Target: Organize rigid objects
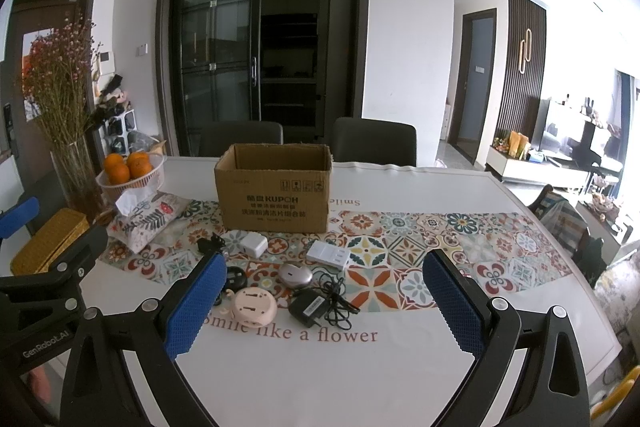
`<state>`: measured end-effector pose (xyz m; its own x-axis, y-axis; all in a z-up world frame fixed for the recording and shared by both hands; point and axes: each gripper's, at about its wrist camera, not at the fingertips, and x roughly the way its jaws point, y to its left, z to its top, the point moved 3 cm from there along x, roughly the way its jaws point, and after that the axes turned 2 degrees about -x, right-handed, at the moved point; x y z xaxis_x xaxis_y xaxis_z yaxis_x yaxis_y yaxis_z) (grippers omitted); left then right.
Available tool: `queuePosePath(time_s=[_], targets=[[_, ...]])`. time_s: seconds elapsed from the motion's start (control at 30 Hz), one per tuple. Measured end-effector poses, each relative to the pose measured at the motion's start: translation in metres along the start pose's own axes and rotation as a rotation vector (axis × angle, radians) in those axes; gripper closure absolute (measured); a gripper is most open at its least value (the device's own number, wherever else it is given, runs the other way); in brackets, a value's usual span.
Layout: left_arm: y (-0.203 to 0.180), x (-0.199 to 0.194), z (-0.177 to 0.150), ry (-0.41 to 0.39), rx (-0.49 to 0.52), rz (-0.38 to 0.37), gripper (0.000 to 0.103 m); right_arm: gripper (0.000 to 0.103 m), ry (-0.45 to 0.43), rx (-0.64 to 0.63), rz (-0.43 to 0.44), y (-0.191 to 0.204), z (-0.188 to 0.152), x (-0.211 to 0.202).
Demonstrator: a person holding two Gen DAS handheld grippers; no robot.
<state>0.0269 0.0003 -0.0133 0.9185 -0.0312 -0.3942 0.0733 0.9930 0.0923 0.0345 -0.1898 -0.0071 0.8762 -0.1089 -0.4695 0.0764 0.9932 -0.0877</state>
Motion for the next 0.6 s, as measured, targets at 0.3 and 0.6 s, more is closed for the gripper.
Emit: queuePosePath(time_s=[0.3,0.6], targets=[[-0.0004,-0.0001,-0.0002,-0.001,0.0,0.0,0.0,0.003,0.001,0.0,0.001,0.0002,0.0002,0.0011],[-0.0002,0.0,0.0,0.003,0.0,-0.002,0.0,0.003,0.002,-0.001,0.001,-0.0004,0.0007,0.0013]])
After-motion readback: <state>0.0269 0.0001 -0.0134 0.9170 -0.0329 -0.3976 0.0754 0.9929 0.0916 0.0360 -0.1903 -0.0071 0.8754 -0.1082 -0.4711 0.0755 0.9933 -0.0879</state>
